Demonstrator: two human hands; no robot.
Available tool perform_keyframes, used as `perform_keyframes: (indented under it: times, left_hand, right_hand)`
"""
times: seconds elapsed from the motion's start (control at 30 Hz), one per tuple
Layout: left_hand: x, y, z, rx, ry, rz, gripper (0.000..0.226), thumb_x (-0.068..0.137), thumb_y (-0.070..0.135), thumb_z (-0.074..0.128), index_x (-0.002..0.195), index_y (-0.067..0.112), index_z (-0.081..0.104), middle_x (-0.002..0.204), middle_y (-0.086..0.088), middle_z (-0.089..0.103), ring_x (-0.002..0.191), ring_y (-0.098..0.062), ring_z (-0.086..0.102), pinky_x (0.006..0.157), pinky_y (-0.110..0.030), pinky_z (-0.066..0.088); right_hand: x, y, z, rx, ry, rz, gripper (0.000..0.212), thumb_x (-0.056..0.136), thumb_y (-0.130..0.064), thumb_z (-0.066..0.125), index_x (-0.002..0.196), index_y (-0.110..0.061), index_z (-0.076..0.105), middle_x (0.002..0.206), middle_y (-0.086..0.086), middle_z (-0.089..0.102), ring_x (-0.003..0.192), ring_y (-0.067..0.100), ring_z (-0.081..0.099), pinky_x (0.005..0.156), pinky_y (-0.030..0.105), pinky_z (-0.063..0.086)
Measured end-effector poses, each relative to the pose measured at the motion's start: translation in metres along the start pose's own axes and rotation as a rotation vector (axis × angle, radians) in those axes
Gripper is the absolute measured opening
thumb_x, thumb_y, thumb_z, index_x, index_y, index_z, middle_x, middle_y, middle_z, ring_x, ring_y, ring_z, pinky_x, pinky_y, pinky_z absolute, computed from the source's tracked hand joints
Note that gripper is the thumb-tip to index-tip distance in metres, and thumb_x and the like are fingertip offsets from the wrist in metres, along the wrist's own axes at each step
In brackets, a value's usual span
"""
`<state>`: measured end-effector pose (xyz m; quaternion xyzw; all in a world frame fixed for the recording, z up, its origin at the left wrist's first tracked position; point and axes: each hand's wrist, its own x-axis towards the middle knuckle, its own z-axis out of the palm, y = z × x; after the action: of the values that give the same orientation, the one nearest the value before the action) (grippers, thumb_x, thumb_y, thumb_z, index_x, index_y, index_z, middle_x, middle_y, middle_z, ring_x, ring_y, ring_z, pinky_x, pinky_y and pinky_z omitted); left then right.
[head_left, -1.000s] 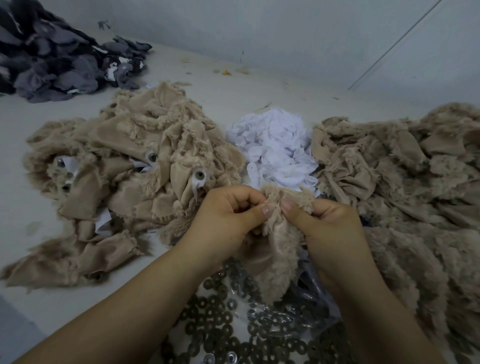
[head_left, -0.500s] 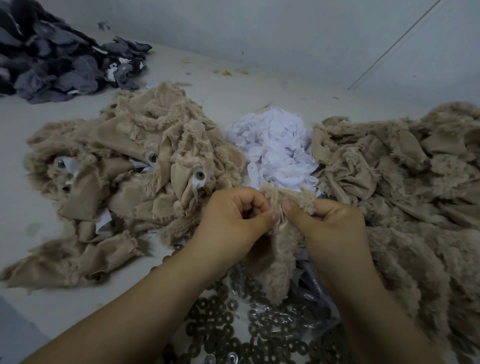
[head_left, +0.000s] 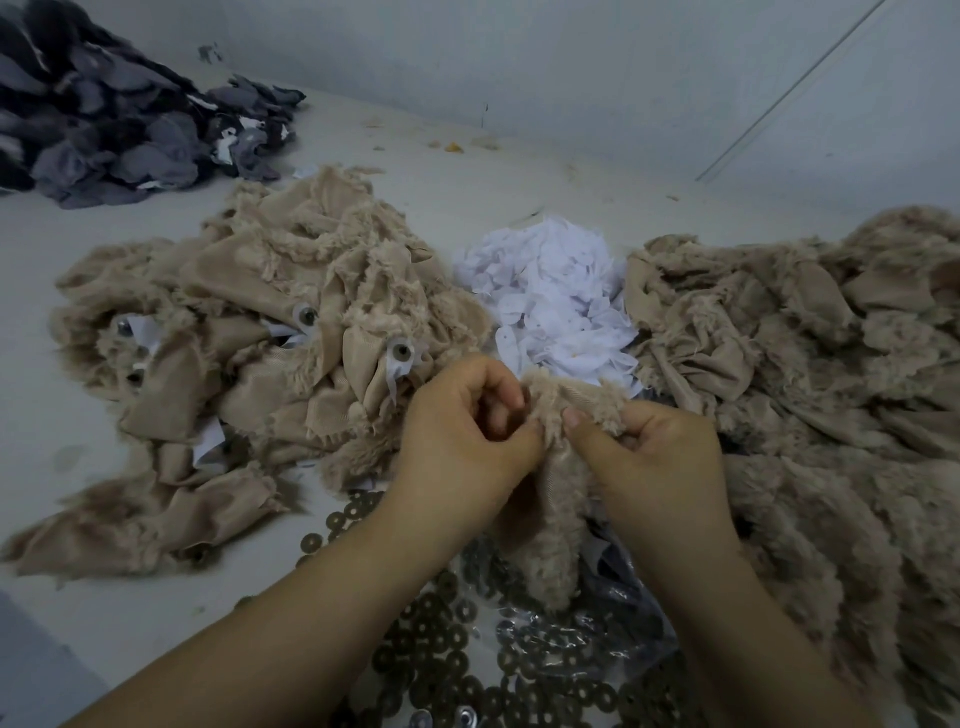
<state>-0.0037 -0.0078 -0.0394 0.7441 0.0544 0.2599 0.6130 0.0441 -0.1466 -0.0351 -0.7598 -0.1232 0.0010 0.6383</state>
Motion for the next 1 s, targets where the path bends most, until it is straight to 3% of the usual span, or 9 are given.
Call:
perform_keyframes:
  times: [0.1,0.2,0.3,0.4,0.47,0.57,0.7,0.87,1.0]
  left_hand:
    - [-0.0025,0.0052,-0.0002,0.191,-0.003,0.345,0.02,0.076,-0.005,0.072,0.084,0.013,0.07,0.076,0.003,0.056,0.067,-0.006,0.052,0.063,-0.019,0.044]
    - [-0.0023,0.0071,0.0022,0.261,0.015,0.402,0.016,0.076,-0.002,0.078,0.089,0.008,0.077,0.081,0.001,0.062,0.075,-0.001,0.057,0.069,-0.012,0.045]
    - [-0.0019,0.0058,0.0027,0.26,0.031,0.338,0.016,0.076,0.001,0.08,0.088,0.012,0.078,0.08,0.005,0.065,0.076,-0.001,0.06,0.071,-0.013,0.048]
    - [-0.0004,0.0055,0.0026,0.191,0.044,0.24,0.02,0.075,0.004,0.082,0.085,0.02,0.077,0.078,0.014,0.067,0.075,0.001,0.064,0.07,-0.011,0.049]
    - [0.0009,0.0054,0.0018,0.146,0.041,0.173,0.021,0.073,0.004,0.083,0.08,0.024,0.077,0.072,0.013,0.069,0.072,-0.001,0.066,0.067,-0.013,0.051]
    - [0.0017,0.0065,-0.0001,0.01,0.012,0.026,0.023,0.073,0.003,0.083,0.074,0.026,0.078,0.071,0.003,0.073,0.067,-0.014,0.07,0.064,-0.026,0.059]
    - [0.0017,0.0084,0.0001,-0.1,-0.023,-0.101,0.021,0.071,0.001,0.084,0.076,0.02,0.078,0.067,-0.01,0.072,0.067,-0.035,0.07,0.064,-0.044,0.061]
    - [0.0002,0.0075,-0.0003,-0.251,-0.052,-0.139,0.018,0.073,-0.003,0.08,0.075,0.015,0.078,0.07,-0.012,0.073,0.065,-0.024,0.071,0.065,-0.031,0.061]
    - [-0.0002,0.0065,0.0024,-0.266,-0.032,-0.15,0.021,0.074,-0.005,0.078,0.074,0.016,0.078,0.069,-0.008,0.073,0.063,-0.017,0.07,0.062,-0.023,0.056]
  right_hand:
    - [0.0002,0.0004,-0.0005,0.033,-0.006,-0.006,0.046,0.084,-0.017,0.076,0.055,0.005,0.049,0.044,0.019,0.038,0.046,0.015,0.032,0.044,0.028,0.028]
    - [-0.0001,0.0002,0.0003,0.025,-0.032,-0.003,0.038,0.085,-0.015,0.075,0.059,0.006,0.056,0.047,0.025,0.046,0.048,0.016,0.034,0.047,0.029,0.029]
    - [0.0005,-0.0003,-0.0007,-0.005,0.0,-0.019,0.042,0.086,-0.017,0.075,0.051,-0.006,0.054,0.043,0.004,0.041,0.043,0.013,0.031,0.043,0.024,0.025]
    - [0.0009,-0.0005,-0.0001,0.021,-0.011,-0.031,0.031,0.085,-0.02,0.076,0.064,-0.001,0.064,0.051,0.022,0.051,0.049,0.018,0.039,0.047,0.032,0.034]
    - [-0.0006,-0.0018,0.0009,0.063,-0.021,-0.039,0.017,0.084,-0.019,0.077,0.07,-0.01,0.073,0.06,0.018,0.065,0.051,0.028,0.056,0.052,0.04,0.049]
    - [-0.0013,-0.0053,-0.0013,0.183,-0.094,0.04,0.003,0.084,-0.013,0.077,0.084,-0.011,0.079,0.08,0.013,0.077,0.079,0.034,0.074,0.072,0.047,0.062]
    - [0.0002,-0.0067,-0.0033,0.312,-0.136,0.155,0.008,0.085,-0.007,0.073,0.089,-0.01,0.079,0.087,0.012,0.078,0.086,0.027,0.076,0.075,0.038,0.062]
    - [0.0012,-0.0044,-0.001,0.309,-0.077,0.131,0.008,0.086,-0.004,0.072,0.087,-0.01,0.078,0.086,0.013,0.077,0.085,0.03,0.075,0.078,0.044,0.061]
    - [0.0008,-0.0039,-0.0005,0.311,-0.052,0.103,0.01,0.086,-0.003,0.072,0.086,-0.011,0.078,0.085,0.012,0.078,0.084,0.028,0.076,0.074,0.041,0.061]
